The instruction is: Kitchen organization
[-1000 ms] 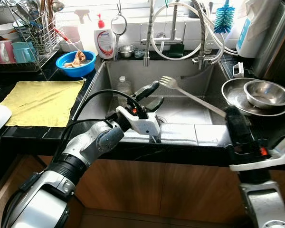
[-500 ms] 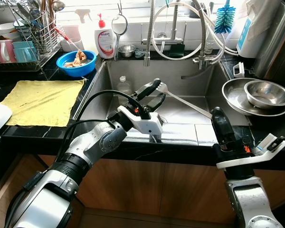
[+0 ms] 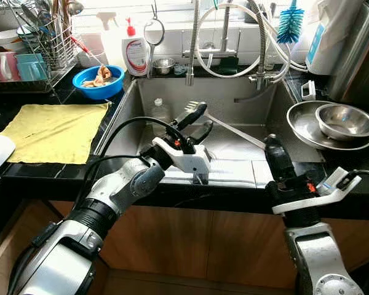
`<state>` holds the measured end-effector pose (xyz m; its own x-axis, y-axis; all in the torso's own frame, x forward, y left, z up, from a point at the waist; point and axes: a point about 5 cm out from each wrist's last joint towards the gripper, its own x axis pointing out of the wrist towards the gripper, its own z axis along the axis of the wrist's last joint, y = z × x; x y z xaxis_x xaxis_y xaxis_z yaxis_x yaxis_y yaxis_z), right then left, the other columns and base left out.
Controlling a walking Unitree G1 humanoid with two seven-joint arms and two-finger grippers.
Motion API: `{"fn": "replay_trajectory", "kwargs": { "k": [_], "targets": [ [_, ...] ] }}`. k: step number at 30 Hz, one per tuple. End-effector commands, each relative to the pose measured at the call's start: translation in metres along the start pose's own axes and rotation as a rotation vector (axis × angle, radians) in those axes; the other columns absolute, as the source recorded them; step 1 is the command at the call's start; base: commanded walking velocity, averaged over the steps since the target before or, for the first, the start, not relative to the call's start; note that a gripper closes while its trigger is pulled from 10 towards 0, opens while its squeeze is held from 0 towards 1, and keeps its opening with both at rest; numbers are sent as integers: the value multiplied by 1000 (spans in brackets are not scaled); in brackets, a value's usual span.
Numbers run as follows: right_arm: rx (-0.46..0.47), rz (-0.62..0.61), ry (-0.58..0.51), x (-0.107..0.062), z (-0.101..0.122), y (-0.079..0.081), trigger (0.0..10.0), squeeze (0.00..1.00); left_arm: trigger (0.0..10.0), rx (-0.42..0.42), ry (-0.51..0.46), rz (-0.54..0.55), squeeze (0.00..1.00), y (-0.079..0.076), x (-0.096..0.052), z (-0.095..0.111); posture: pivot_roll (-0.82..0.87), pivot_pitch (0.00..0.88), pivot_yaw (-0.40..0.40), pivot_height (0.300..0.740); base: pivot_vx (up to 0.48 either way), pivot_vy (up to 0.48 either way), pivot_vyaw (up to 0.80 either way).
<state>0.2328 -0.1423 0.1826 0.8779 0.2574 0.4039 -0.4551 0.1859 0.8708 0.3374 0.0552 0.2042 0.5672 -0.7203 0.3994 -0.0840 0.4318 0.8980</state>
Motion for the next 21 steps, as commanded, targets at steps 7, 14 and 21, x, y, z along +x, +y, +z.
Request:
{"fn": "replay_trajectory", "kwargs": {
  "k": [7, 14, 21],
  "targets": [
    [51, 16, -17, -1, -5, 9, 10000, 0, 3686, 27, 17, -6, 0, 2, 2, -4, -28, 0, 41, 740, 0, 0, 0],
    [53, 15, -10, -2, -7, 10, 10000, 0, 0, 46, 47, -3, 0, 3, 2, -8, -27, 0, 41, 740, 0, 0, 0],
    [60, 12, -10, -2, -8, 12, 10000, 0, 0, 57, 62, 9, 0, 3, 2, -10, -32, 0, 41, 740, 0, 0, 0]
  ]
}}
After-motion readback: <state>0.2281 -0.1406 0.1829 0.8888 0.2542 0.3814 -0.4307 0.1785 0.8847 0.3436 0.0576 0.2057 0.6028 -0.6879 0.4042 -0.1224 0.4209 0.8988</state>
